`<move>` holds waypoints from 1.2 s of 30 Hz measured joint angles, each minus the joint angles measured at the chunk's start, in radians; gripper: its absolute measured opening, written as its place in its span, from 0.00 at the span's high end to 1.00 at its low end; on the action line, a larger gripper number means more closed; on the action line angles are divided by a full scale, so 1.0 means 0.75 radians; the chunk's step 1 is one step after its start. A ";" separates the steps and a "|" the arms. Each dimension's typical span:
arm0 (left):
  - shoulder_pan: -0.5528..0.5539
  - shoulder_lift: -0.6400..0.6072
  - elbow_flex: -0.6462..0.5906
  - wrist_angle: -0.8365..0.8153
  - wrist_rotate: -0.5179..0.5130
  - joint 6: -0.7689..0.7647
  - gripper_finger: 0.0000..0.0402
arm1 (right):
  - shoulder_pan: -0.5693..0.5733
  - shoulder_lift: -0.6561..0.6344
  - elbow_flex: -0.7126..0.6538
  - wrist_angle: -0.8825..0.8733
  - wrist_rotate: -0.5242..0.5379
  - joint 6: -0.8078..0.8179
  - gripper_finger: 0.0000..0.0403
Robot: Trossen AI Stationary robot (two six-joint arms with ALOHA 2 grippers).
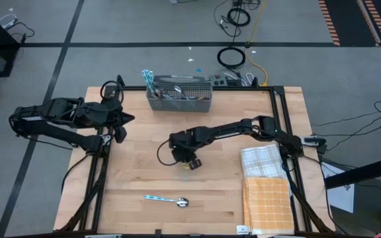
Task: Sort silverware
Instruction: Put the top spoon into the middle right section of the utensil holder
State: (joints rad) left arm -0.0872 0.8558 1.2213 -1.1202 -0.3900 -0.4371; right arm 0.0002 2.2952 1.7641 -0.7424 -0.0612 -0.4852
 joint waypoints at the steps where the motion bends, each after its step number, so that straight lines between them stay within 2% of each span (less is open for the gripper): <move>1: 0.000 -0.001 0.000 0.000 0.000 0.000 0.96 | 0.003 -0.003 -0.001 -0.049 0.001 -0.005 0.68; 6: 0.000 -0.002 0.001 0.001 0.000 0.011 0.96 | 0.002 -0.043 -0.008 -0.203 0.006 0.019 0.72; 10: 0.000 -0.002 0.001 0.001 0.000 0.011 0.96 | 0.002 -0.122 -0.013 -0.225 0.027 0.116 0.72; 13: 0.000 -0.002 0.001 0.003 -0.001 0.011 0.96 | 0.002 -0.220 -0.009 -0.238 0.039 0.261 0.72; 19: 0.000 -0.002 0.001 0.005 -0.004 0.038 0.96 | 0.003 -0.367 -0.008 -0.343 0.182 0.639 0.72; 24: 0.000 -0.002 0.001 0.005 0.002 0.040 0.96 | 0.002 -0.356 -0.014 -0.507 0.194 0.944 0.72; 36: 0.000 -0.002 0.001 0.002 0.025 0.105 0.96 | 0.018 -0.355 -0.108 -0.462 0.194 1.264 0.48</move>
State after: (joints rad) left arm -0.0872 0.8543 1.2217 -1.1191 -0.3710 -0.3581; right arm 0.0139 2.0289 1.6833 -1.0887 0.0842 0.4625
